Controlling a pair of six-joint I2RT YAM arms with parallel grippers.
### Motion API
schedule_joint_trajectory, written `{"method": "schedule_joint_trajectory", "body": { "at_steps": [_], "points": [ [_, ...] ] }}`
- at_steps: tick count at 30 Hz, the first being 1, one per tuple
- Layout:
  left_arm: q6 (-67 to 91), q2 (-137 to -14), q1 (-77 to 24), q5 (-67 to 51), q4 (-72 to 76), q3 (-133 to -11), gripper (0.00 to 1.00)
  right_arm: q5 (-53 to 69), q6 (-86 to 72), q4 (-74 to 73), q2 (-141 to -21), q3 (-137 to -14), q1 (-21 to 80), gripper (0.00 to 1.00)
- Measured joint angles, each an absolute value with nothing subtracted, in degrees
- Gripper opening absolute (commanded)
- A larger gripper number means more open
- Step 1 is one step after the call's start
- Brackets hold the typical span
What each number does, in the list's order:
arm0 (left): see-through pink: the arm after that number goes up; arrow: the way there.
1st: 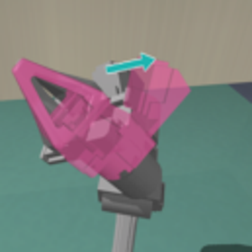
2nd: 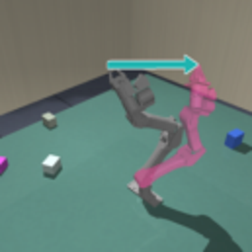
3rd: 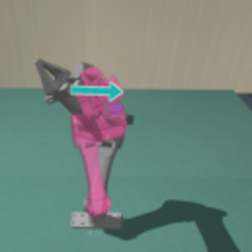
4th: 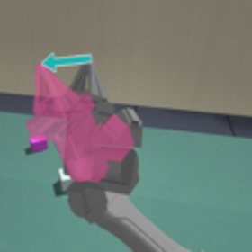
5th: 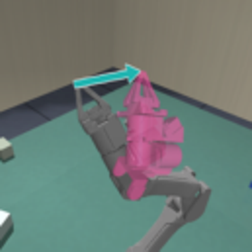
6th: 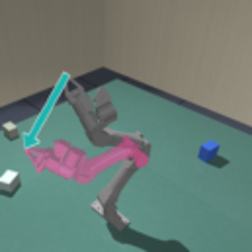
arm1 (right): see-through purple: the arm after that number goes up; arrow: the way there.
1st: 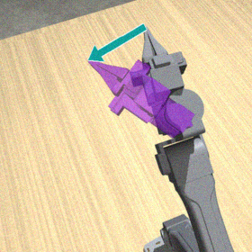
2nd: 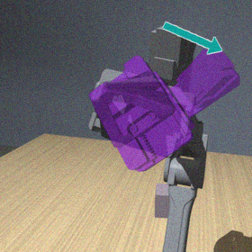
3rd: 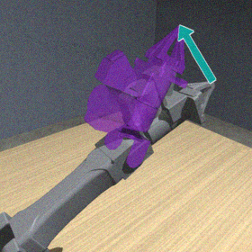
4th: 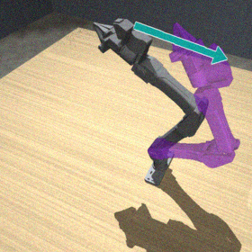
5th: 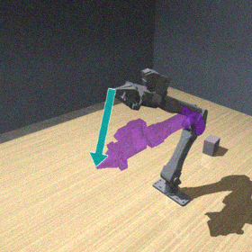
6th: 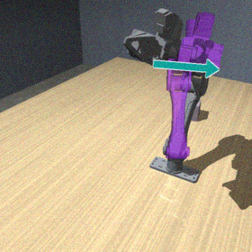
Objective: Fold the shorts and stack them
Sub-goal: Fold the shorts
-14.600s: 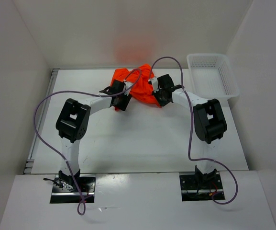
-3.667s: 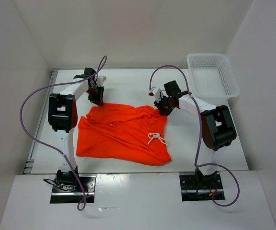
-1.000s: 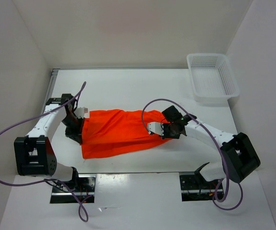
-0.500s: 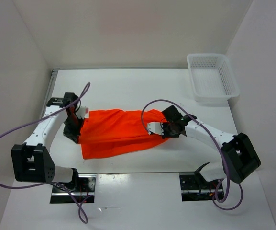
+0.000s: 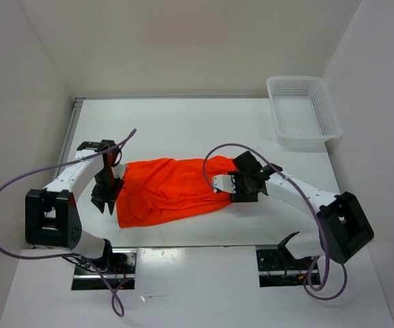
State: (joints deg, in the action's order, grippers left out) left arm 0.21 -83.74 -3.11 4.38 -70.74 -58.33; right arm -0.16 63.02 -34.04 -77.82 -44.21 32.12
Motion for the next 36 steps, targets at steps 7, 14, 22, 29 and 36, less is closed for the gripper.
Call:
{"method": "schedule_joint_trajectory", "body": {
  "at_steps": [7,14,22,29,36],
  "points": [
    [0.21,-89.45,-1.85,6.63,-66.13,-64.07,0.49,2.94,61.78,-38.46,-69.58,-48.71,32.10,0.72],
    [0.21,-99.29,-0.91,6.57,-49.06,-74.04,0.53,9.72,58.11,-35.24,-67.18,-57.65,32.23,0.71],
    [0.27,-110.28,-0.82,5.39,-42.15,-75.09,0.42,10.41,47.09,-27.86,-89.17,-59.44,32.27,0.44],
    [0.34,-112.66,0.08,2.81,-43.48,-78.04,0.06,4.32,37.63,-21.71,-95.48,-57.60,32.27,0.28],
    [0.27,-120.42,1.91,1.65,-47.22,-90.17,0.00,-5.06,31.38,-16.99,-105.84,-63.96,30.79,0.25]
  ]
}}
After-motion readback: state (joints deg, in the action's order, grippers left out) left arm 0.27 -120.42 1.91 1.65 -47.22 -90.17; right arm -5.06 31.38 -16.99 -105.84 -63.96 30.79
